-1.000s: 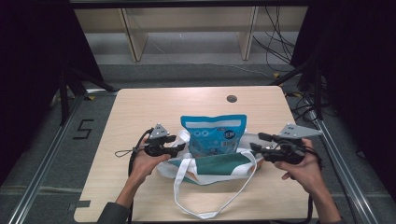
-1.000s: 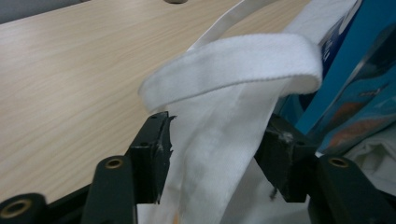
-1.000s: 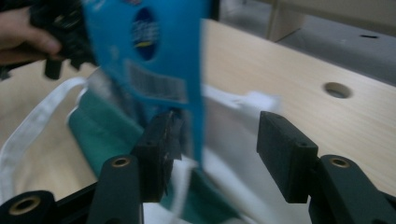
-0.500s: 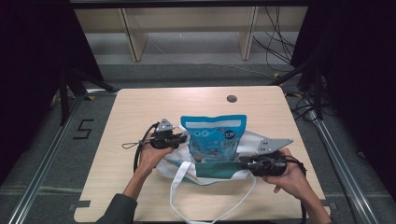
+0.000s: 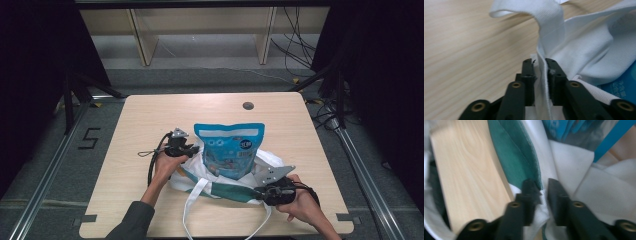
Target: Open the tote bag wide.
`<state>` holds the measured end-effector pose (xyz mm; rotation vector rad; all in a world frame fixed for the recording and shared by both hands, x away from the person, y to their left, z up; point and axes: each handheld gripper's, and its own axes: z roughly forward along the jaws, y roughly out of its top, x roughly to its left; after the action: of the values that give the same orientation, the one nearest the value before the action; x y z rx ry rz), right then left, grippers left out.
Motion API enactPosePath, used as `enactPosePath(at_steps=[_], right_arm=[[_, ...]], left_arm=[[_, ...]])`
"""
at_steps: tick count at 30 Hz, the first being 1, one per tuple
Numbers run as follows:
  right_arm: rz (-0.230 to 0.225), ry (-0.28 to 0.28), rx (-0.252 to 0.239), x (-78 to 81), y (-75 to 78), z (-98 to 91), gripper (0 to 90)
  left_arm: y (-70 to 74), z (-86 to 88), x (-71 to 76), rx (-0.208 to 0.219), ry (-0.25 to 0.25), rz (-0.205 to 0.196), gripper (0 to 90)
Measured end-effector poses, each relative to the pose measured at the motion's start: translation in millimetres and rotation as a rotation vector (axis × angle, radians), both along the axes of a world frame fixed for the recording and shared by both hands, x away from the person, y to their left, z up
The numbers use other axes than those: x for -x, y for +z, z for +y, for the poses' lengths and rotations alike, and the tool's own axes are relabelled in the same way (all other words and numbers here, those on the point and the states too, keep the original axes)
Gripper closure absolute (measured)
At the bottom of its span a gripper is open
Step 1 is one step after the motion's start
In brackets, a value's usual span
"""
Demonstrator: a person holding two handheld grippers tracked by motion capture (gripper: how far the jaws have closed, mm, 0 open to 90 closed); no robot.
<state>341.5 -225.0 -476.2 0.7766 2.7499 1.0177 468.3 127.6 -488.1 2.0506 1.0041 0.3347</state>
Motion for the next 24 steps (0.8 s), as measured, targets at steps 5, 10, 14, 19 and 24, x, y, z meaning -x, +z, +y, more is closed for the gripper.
enactPosePath(at_steps=[5,10,14,19,24], right_arm=[[-0.086,0.003,-0.125,6.5,41.6,-10.6,62.7],[-0.252,-0.086,-0.191,6.6,83.8,-32.1,64.6],[-0.331,-0.208,-0.123,-11.0,93.2,-44.5,63.5],[-0.301,-0.216,-0.08,-33.3,83.3,-41.9,64.9],[-0.27,-0.215,-0.063,-43.2,74.6,-38.9,69.6]], left_arm=[[29.0,12.3,21.0,0.061,0.034,-0.066,56.2],[47.9,19.7,47.1,0.091,-0.008,-0.099,59.1],[47.3,17.3,63.5,0.115,-0.022,-0.086,60.8],[36.9,11.5,77.8,0.111,-0.075,-0.055,62.3],[25.9,-0.7,77.3,0.138,-0.098,0.014,59.8]])
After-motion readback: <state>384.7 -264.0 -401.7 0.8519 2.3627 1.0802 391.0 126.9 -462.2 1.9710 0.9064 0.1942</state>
